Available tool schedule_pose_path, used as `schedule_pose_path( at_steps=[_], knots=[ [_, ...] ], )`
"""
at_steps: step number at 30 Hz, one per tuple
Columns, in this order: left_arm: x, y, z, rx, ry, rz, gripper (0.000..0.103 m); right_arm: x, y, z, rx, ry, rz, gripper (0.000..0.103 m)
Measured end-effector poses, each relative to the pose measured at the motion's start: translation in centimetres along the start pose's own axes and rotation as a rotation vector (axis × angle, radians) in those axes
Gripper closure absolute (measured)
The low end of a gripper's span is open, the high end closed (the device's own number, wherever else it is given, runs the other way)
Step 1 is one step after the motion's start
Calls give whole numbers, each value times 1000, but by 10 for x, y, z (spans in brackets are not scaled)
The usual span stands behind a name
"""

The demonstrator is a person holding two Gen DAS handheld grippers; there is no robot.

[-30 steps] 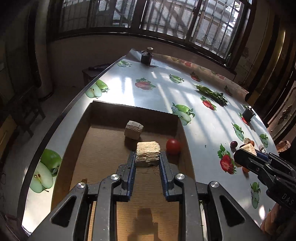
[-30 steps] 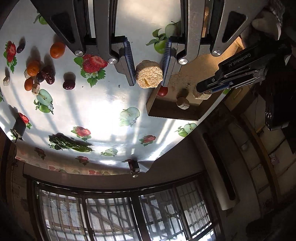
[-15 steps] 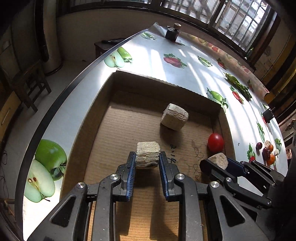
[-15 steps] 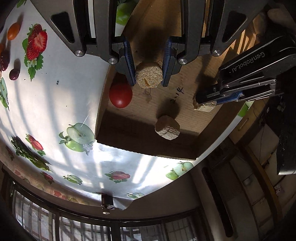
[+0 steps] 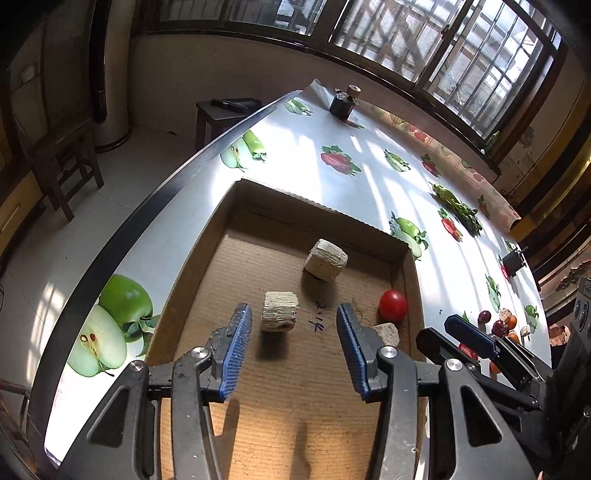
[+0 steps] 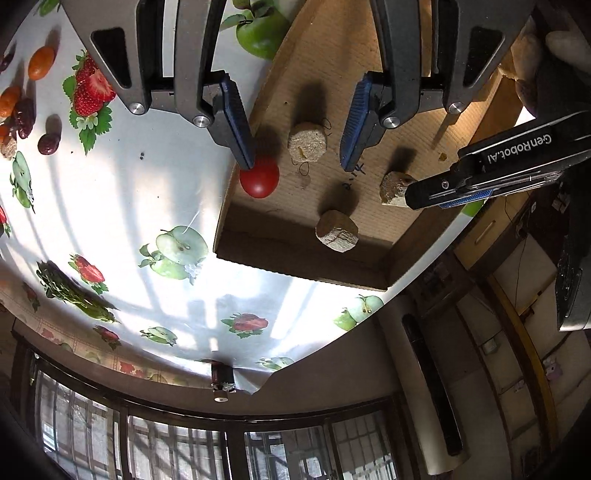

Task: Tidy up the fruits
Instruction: 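Grasp the mandarin with the left tool while the right tool grasps a dark red date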

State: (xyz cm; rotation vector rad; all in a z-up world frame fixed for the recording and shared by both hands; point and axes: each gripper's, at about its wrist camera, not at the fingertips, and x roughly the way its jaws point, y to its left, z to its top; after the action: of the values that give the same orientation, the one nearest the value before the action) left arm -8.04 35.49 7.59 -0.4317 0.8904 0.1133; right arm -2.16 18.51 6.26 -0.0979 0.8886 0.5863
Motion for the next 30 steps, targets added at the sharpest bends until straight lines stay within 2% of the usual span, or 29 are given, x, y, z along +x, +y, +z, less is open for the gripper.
schedule_pose_path(
  at_steps=[3,10,15,19,25,30],
  knots=[
    [-18,-17,-6,10,-27,-47,46,-26,-18,-6,30,-37,-3,51],
    [-36,-79,-31,93,-23,-153,43,-91,-81,-29,134,-106,-51,51],
    [-31,-128,-53,177,2,-195,40,-146,-152,-57,251,-163,-144,46],
    [-10,-165,-70,224,61,-215,40,-185,-209,-85,348,-197,-241,45],
    [23,-214,-94,305,130,-231,40,-209,-279,-128,492,-179,-314,44],
    [43,-240,-110,368,152,-222,40,-197,-304,-149,546,-145,-312,44]
  ],
)
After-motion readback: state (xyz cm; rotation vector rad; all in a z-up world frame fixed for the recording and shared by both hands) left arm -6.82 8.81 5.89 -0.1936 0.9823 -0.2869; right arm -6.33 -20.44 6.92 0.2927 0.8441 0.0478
